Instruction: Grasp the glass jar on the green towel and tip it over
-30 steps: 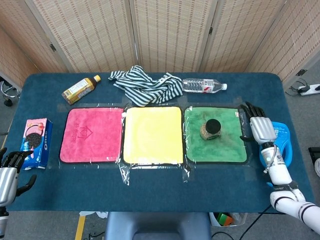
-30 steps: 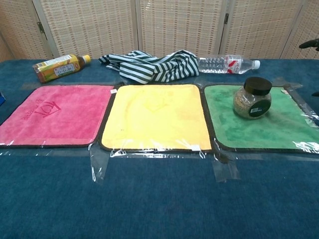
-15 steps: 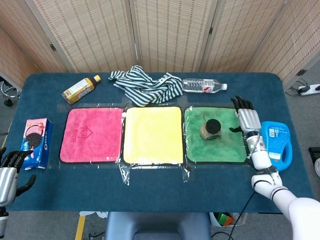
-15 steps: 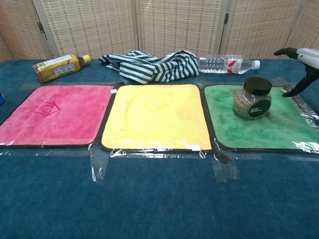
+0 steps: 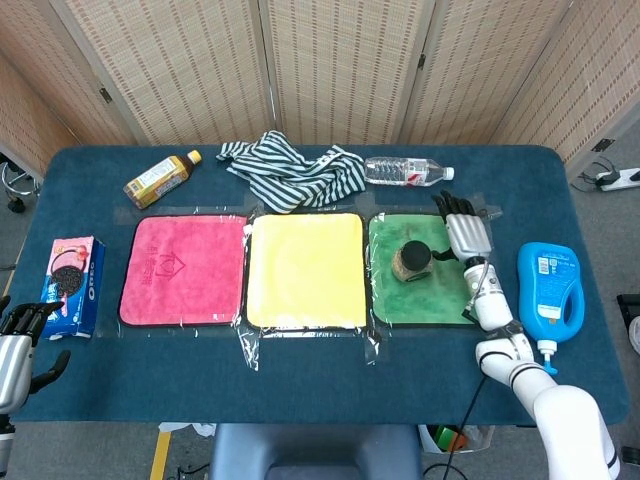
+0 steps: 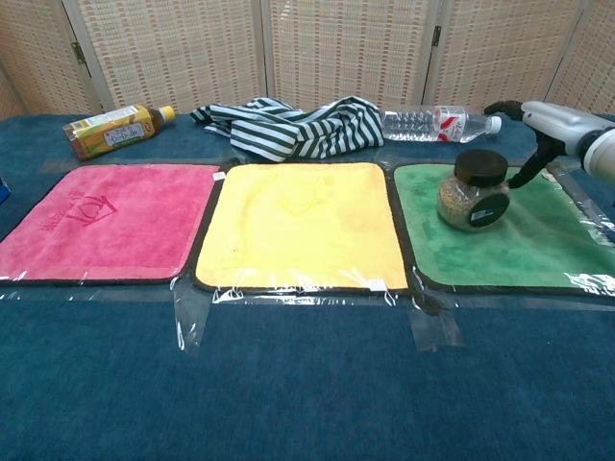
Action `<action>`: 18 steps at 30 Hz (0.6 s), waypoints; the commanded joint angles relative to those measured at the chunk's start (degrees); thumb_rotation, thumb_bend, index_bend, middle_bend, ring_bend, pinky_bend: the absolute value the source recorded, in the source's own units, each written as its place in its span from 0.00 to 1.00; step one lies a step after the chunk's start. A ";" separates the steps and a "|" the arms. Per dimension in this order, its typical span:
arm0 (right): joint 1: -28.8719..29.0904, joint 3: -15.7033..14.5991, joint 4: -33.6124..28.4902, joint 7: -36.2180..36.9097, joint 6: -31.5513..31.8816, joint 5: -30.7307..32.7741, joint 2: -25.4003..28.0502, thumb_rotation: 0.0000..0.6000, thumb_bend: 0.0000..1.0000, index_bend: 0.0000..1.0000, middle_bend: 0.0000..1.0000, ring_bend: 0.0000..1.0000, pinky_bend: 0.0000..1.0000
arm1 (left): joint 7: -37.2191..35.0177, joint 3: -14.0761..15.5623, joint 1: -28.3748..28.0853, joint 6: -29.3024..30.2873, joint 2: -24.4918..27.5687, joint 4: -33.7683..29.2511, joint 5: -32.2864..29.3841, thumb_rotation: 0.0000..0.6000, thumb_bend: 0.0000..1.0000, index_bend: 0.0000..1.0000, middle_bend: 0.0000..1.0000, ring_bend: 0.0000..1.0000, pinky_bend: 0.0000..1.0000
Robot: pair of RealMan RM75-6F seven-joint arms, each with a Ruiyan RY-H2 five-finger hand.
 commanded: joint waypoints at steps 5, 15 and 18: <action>-0.52 -1.26 -2.94 3.04 3.60 -2.15 1.02 1.00 0.18 0.00 0.00 0.00 0.00 | 0.12 -0.02 -0.16 -0.25 -0.20 0.00 0.27 1.00 0.33 0.24 0.30 0.23 0.10; -0.56 -1.67 -6.62 1.14 4.93 -2.48 1.56 1.00 0.18 0.00 0.00 0.00 0.00 | -0.18 0.01 0.16 0.04 -0.17 0.15 0.33 1.00 0.33 0.24 0.30 0.23 0.10; -0.55 -1.75 -7.74 0.59 5.09 -2.50 1.73 1.00 0.18 0.00 0.00 0.00 0.00 | -0.21 0.01 0.18 -0.02 -0.21 0.24 0.32 1.00 0.33 0.24 0.30 0.23 0.10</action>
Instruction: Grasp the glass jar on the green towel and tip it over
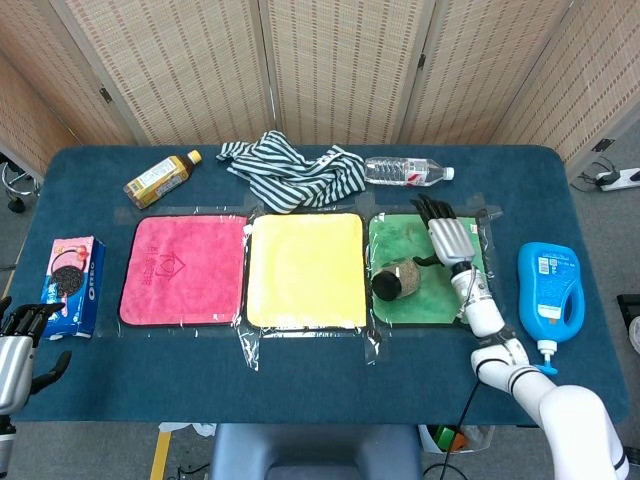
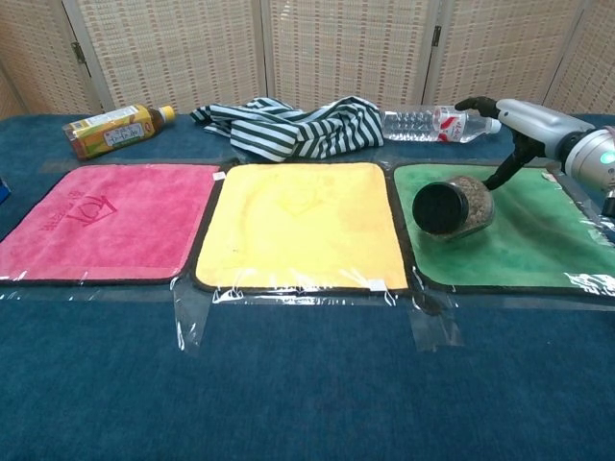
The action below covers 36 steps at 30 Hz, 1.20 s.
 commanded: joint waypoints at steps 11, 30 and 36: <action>-2.46 -3.35 -6.58 -3.54 2.11 -2.40 3.92 1.00 0.18 0.00 0.00 0.00 0.00 | 0.03 0.11 -0.07 -0.38 -0.21 0.11 0.24 1.00 0.33 0.24 0.30 0.23 0.10; -8.65 -10.40 -25.19 -8.28 9.06 -8.93 15.76 1.00 0.10 0.00 0.00 0.00 0.00 | 0.04 0.26 0.04 -0.54 -0.31 0.21 0.38 1.00 0.33 0.24 0.30 0.24 0.10; -8.85 -11.02 -27.68 -10.53 9.23 -9.63 15.87 1.00 0.10 0.00 0.00 0.00 0.00 | -0.40 0.38 0.47 -0.28 -0.15 0.54 0.02 1.00 0.33 0.24 0.30 0.24 0.10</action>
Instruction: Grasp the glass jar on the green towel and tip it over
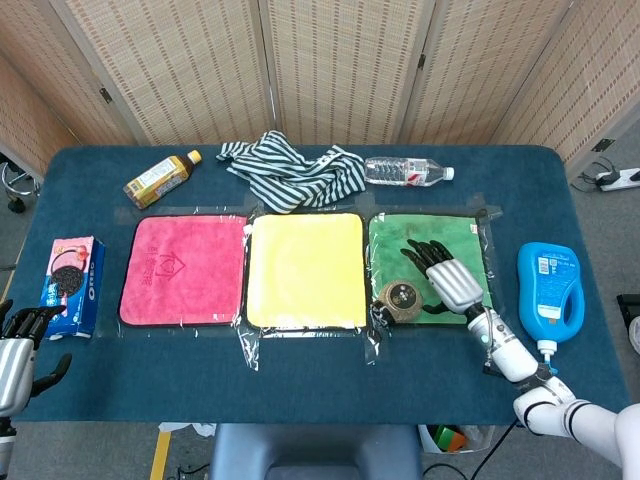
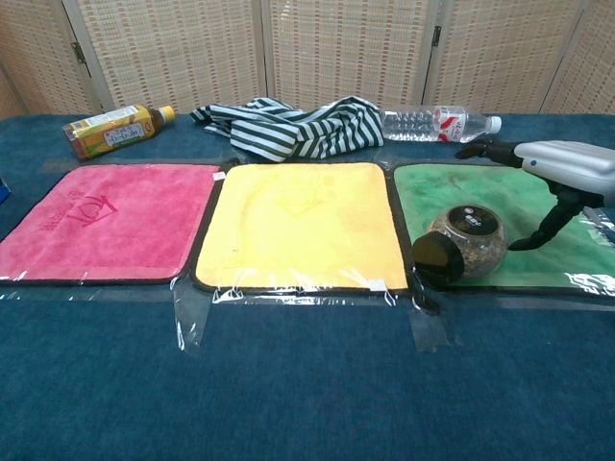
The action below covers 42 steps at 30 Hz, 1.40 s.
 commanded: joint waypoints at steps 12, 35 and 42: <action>3.17 2.90 0.00 -5.16 -0.88 0.43 -4.17 1.00 0.10 0.00 0.00 0.00 0.00 | -0.51 0.12 0.10 -0.11 -0.08 0.40 0.17 1.00 0.33 0.24 0.30 0.25 0.11; 14.79 11.91 5.43 -15.83 -8.69 7.44 -14.68 1.00 0.10 0.00 0.00 0.00 0.00 | -2.58 0.01 0.67 0.20 0.41 1.88 -0.17 1.00 0.33 0.24 0.30 0.25 0.11; 15.01 12.06 4.10 -16.51 -7.71 7.90 -13.77 1.00 0.10 0.00 0.00 0.00 0.00 | -3.19 -0.31 0.29 -0.24 0.47 2.27 -0.28 1.00 0.33 0.24 0.30 0.25 0.11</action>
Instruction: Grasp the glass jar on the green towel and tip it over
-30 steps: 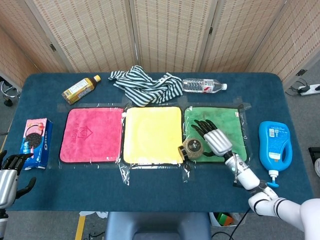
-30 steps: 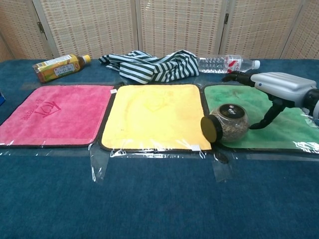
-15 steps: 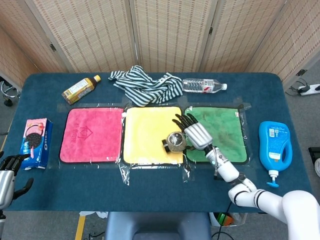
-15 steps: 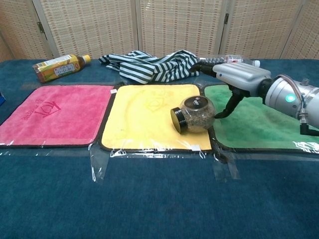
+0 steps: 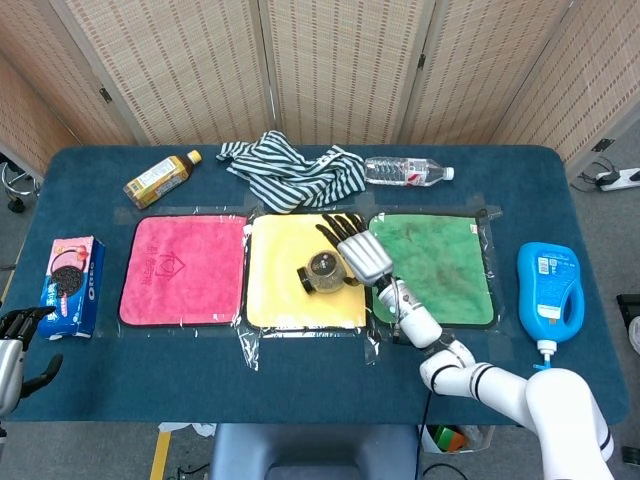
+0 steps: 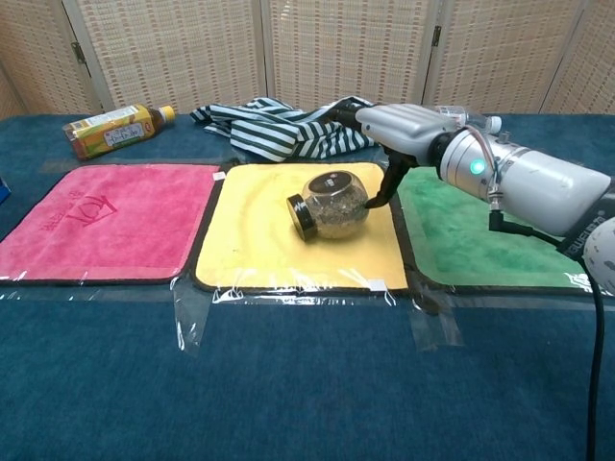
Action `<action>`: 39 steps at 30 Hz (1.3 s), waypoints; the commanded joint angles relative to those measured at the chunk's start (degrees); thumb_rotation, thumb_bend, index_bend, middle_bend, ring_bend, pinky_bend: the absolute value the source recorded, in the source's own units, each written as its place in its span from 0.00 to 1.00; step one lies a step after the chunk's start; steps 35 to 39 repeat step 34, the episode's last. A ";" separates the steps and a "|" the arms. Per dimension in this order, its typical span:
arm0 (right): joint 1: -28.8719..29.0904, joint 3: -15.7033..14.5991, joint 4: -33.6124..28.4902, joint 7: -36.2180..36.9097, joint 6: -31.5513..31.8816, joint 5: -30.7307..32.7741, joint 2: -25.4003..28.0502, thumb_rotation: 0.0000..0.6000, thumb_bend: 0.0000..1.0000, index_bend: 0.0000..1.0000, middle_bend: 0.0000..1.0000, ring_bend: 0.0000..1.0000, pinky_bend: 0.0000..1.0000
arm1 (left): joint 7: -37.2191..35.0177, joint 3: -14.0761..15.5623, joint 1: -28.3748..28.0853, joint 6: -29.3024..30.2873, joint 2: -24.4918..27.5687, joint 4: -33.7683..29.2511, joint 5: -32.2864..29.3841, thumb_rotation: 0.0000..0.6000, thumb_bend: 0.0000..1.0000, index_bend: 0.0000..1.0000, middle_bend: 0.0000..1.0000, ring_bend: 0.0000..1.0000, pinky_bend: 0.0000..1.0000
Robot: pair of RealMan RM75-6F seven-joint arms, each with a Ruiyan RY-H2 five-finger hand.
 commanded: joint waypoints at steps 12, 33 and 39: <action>-13.55 -5.48 -21.18 -2.26 11.24 -0.30 21.24 1.00 0.09 0.00 0.00 0.00 0.00 | -0.13 -0.72 -1.54 -1.13 -0.67 0.14 0.80 1.00 0.33 0.24 0.30 0.25 0.11; -39.91 -14.17 -30.81 9.41 34.40 -2.05 40.96 1.00 0.09 0.00 0.00 0.03 0.00 | 2.07 -1.99 -4.43 -4.05 -3.59 0.29 -1.23 1.00 0.33 0.24 0.30 0.25 0.11; -40.49 -14.16 -30.69 9.88 34.80 -1.97 41.07 1.00 0.09 0.00 0.00 0.03 0.00 | 2.15 -1.96 -4.43 -4.05 -3.63 0.26 -1.26 1.00 0.33 0.24 0.30 0.25 0.11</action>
